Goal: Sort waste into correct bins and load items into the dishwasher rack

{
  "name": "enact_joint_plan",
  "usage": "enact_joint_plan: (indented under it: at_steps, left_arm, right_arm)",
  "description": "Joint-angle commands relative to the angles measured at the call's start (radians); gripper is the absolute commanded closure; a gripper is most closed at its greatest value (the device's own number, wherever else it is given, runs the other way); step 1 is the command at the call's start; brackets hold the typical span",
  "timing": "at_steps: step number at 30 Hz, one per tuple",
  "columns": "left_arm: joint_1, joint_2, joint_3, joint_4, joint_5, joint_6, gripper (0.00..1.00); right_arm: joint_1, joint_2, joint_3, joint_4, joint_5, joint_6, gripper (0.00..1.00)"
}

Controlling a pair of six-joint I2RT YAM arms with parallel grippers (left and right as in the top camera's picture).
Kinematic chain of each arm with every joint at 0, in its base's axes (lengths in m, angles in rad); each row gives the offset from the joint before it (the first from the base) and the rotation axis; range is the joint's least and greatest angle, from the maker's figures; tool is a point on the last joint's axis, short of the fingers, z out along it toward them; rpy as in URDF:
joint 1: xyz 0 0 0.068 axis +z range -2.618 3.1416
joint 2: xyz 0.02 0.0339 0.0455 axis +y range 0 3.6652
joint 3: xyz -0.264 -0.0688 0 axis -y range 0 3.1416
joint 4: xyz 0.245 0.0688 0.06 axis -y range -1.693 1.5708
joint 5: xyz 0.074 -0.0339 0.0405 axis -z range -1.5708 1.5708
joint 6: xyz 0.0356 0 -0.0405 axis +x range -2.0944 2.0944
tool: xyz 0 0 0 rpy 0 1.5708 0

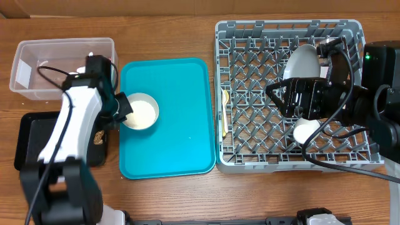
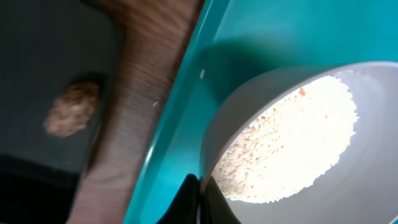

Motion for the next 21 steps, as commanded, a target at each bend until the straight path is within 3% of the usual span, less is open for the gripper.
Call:
enact_joint_plan:
  at_steps: [1,11,16,21]
  left_arm:
    - [0.009,-0.136,0.034,-0.031,0.014,0.043,0.96]
    - [0.142,-0.272,0.034,-0.157,-0.079,0.069,0.96]
    - [0.263,-0.278,0.034,-0.158,0.041,0.104,0.96]
    - [0.245,-0.279,0.034,-0.128,0.076,0.125,0.96]
  right_arm:
    - [0.003,0.001,0.006,0.001,0.006,0.001,0.00]
    - [0.003,0.001,0.006,-0.008,0.006,0.000,0.00]
    - [0.003,0.001,0.006,-0.016,0.006,0.001,0.00]
    - [0.003,0.001,0.006,-0.025,0.006,0.000,0.00]
